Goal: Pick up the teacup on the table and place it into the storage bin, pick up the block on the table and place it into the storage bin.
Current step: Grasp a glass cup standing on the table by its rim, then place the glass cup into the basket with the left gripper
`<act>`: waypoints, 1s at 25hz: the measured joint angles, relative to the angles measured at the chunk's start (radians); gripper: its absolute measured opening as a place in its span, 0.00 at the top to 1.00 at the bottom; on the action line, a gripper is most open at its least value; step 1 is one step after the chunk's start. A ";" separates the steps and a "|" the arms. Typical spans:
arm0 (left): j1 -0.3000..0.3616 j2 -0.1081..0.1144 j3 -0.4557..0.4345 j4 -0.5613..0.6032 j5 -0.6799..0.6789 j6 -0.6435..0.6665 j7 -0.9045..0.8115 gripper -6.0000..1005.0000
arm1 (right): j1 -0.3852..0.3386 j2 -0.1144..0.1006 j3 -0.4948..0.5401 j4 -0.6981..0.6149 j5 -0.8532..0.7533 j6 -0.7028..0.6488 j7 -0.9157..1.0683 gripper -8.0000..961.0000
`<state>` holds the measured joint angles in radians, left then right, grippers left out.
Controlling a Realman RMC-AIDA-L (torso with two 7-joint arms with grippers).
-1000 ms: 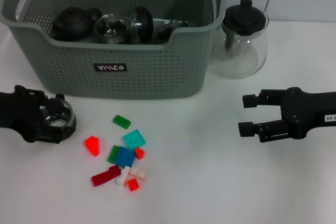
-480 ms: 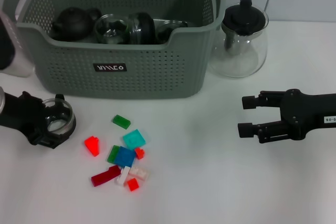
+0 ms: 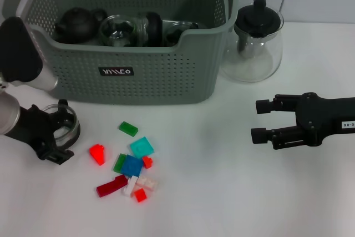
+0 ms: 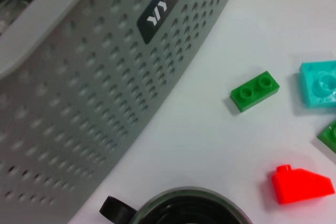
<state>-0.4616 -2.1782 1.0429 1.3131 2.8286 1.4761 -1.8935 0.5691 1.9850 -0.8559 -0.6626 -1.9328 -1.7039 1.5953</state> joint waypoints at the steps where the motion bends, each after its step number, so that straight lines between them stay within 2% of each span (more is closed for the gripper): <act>1: -0.002 0.000 0.002 -0.003 0.001 -0.002 -0.009 0.26 | 0.000 0.000 0.000 0.000 0.000 0.000 0.000 0.02; 3: -0.005 0.001 0.003 -0.008 0.003 -0.002 -0.020 0.27 | 0.000 0.000 0.001 0.000 0.000 0.000 -0.001 0.02; 17: -0.010 0.002 0.004 -0.031 0.022 -0.003 -0.043 0.52 | -0.001 0.000 0.002 -0.004 0.000 -0.002 -0.001 0.02; 22: -0.009 0.002 -0.005 -0.013 0.002 0.034 -0.067 0.75 | -0.002 -0.001 0.002 -0.007 0.000 -0.005 -0.002 0.02; 25: -0.002 0.001 -0.033 0.042 -0.060 0.095 -0.078 0.85 | -0.003 -0.002 0.001 -0.006 0.000 -0.007 -0.007 0.02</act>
<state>-0.4634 -2.1768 1.0098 1.3546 2.7690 1.5714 -1.9717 0.5662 1.9835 -0.8544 -0.6690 -1.9328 -1.7110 1.5883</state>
